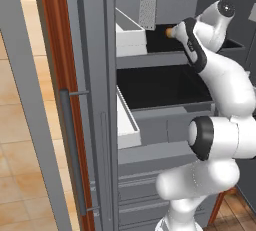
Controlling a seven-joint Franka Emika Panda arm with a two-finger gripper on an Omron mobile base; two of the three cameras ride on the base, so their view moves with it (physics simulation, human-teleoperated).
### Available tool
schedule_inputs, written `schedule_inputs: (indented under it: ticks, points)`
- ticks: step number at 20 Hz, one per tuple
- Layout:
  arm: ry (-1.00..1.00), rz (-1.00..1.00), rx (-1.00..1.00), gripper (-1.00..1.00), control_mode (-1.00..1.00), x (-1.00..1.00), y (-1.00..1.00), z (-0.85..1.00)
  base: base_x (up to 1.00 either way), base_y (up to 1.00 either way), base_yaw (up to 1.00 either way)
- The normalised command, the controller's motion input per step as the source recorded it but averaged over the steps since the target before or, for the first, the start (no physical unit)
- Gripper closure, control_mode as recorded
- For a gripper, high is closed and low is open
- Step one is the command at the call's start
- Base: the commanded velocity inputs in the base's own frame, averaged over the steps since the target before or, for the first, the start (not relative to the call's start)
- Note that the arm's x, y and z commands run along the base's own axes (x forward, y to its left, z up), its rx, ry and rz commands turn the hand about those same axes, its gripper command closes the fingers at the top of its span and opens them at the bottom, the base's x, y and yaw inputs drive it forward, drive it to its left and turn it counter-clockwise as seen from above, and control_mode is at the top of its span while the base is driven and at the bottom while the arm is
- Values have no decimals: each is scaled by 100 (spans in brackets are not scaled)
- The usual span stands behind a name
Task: Pick the apple and kiwi from the fridge and place them on the plate next to the blender to make a fruit smoothie.
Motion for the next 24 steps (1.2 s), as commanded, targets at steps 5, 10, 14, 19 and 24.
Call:
schedule_inputs:
  ticks: [5,10,14,19,24]
  points:
    - [-30,0,0,100,-100,-100,30,9,0,0,0]
    - [-15,4,0,100,-100,-100,36,37,0,0,0]
    - [-1,5,0,100,-100,-100,21,59,0,0,0]
    - [13,7,0,100,-100,-100,9,41,0,0,0]
    - [49,6,-3,100,-100,-100,3,-66,0,0,0]
